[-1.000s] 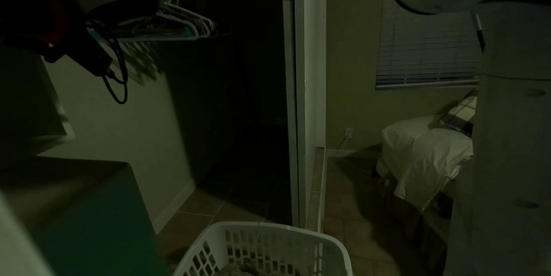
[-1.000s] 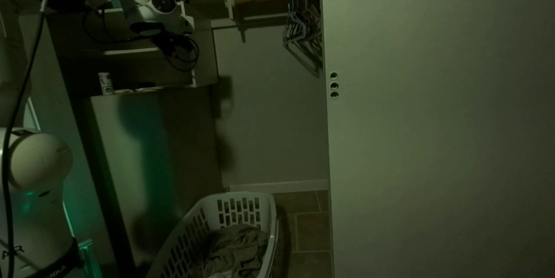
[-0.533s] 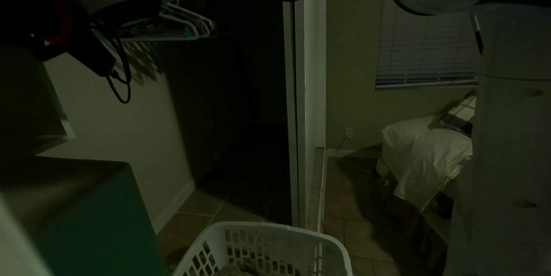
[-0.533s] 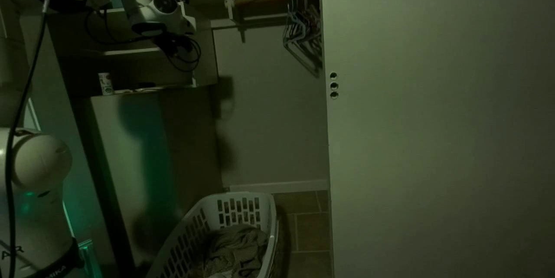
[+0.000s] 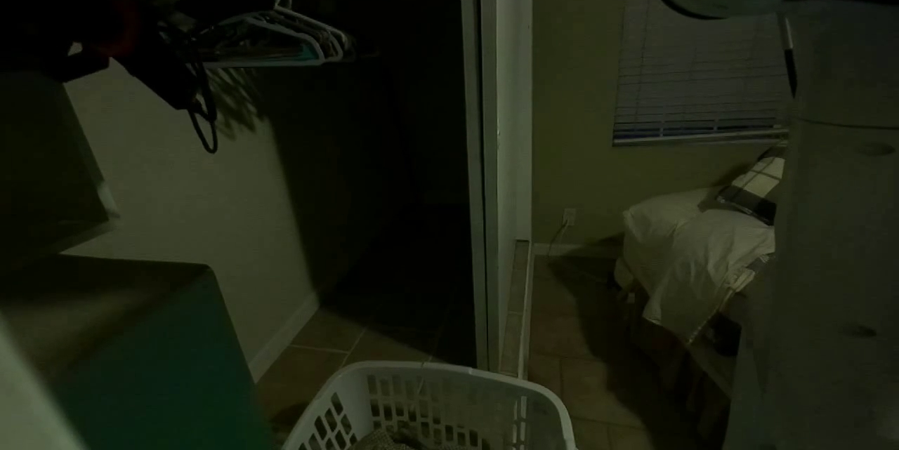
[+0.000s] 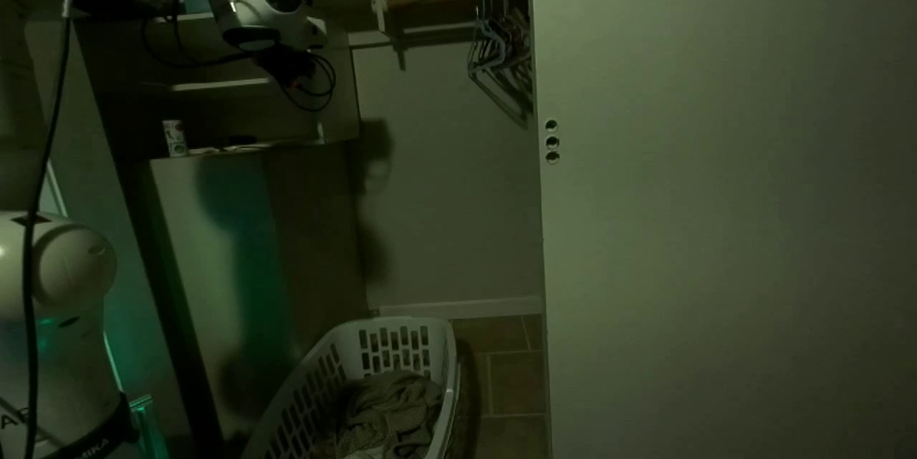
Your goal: Move the black object to the lower shelf
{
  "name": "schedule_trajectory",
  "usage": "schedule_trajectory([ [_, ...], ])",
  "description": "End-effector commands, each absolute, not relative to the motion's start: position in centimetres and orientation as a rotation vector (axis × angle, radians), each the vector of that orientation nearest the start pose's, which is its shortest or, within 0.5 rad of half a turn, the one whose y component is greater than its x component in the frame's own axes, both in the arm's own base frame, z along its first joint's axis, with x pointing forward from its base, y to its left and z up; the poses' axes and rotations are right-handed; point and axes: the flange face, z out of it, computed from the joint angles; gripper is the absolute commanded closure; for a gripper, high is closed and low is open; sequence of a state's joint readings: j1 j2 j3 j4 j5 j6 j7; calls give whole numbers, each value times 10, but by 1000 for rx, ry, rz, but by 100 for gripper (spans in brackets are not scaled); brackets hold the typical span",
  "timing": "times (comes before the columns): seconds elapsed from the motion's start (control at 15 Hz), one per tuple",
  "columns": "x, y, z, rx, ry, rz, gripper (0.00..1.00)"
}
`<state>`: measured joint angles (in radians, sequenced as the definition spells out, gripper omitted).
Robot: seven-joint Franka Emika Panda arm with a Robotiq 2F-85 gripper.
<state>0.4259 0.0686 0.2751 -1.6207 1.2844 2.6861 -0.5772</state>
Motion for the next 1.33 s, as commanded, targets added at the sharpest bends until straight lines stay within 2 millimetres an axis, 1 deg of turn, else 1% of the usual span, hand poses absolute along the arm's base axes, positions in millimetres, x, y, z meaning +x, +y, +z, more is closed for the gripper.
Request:
schedule_trajectory([
  [0.0,486,372,687,-1800,-474,-750,91],
  [0.2,474,369,694,-1773,-567,-695,92],
  [0.33,472,365,694,-1784,-598,-686,93],
  [0.4,473,363,694,-1796,-596,-696,68],
  [0.47,475,362,691,-1813,-596,-711,67],
  [0.53,478,362,689,-1824,-586,-729,62],
  [0.73,483,366,680,-1850,-567,-776,42],
  [0.93,484,375,678,-1856,-535,-847,20],
  [1.13,483,380,674,-1872,-518,-914,1],
  [1.27,483,383,671,-1890,-521,-947,0],
])
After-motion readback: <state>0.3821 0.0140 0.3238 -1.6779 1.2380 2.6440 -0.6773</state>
